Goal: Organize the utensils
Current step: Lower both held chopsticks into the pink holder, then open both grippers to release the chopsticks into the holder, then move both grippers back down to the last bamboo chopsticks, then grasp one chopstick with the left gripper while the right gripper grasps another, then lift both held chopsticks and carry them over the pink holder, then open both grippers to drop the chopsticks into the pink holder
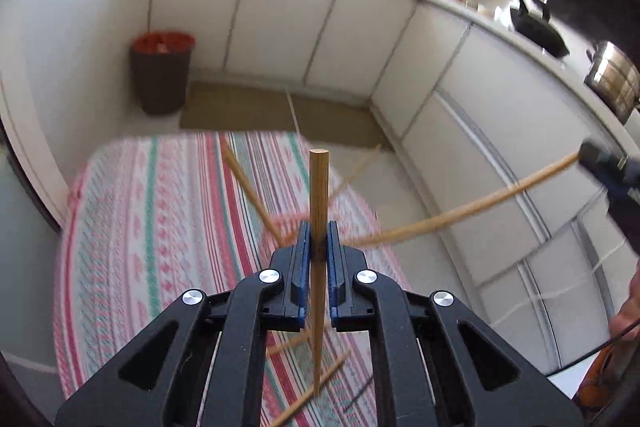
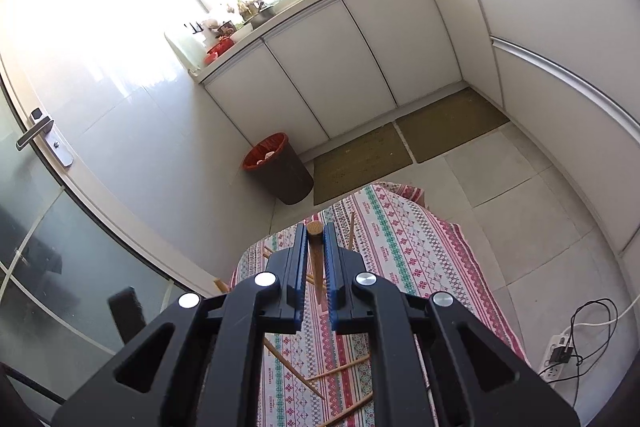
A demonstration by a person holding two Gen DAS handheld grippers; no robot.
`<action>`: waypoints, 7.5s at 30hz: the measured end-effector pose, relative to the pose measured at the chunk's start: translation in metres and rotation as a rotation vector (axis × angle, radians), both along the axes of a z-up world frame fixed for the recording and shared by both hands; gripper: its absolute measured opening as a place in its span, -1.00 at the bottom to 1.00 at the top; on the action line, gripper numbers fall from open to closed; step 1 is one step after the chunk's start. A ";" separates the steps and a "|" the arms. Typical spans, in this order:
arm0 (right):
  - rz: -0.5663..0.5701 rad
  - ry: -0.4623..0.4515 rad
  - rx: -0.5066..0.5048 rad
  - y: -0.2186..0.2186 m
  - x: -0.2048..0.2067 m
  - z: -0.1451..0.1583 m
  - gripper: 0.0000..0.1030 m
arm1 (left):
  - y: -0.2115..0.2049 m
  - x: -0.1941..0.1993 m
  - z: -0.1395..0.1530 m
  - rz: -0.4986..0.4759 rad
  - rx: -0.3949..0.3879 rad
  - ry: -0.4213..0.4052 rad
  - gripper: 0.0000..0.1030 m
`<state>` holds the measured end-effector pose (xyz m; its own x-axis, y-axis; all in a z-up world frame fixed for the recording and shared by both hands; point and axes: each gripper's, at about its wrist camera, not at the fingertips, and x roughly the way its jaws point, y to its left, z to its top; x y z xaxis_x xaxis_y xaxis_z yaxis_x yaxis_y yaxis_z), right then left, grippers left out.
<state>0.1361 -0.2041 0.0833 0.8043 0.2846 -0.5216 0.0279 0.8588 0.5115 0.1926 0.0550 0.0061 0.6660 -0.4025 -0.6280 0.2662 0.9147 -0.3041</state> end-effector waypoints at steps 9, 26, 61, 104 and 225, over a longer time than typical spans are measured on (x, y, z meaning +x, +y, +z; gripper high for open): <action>-0.004 -0.014 -0.018 -0.001 0.018 0.007 -0.83 | -0.009 0.029 0.038 0.146 -0.003 -0.233 -0.87; -0.002 0.058 -0.049 0.011 0.071 -0.027 -0.83 | 0.017 0.052 -0.022 0.273 -0.045 -0.219 -0.21; -0.008 0.102 -0.227 0.043 0.044 -0.073 0.39 | 0.021 0.032 -0.073 0.146 0.227 0.108 0.46; 0.023 0.423 -0.499 -0.011 -0.025 -0.262 0.82 | -0.020 -0.069 -0.215 -0.682 0.641 0.230 -0.90; 0.166 -0.026 -0.168 0.051 0.022 0.013 -0.90 | -0.019 -0.019 0.042 -0.050 0.204 -0.147 -0.88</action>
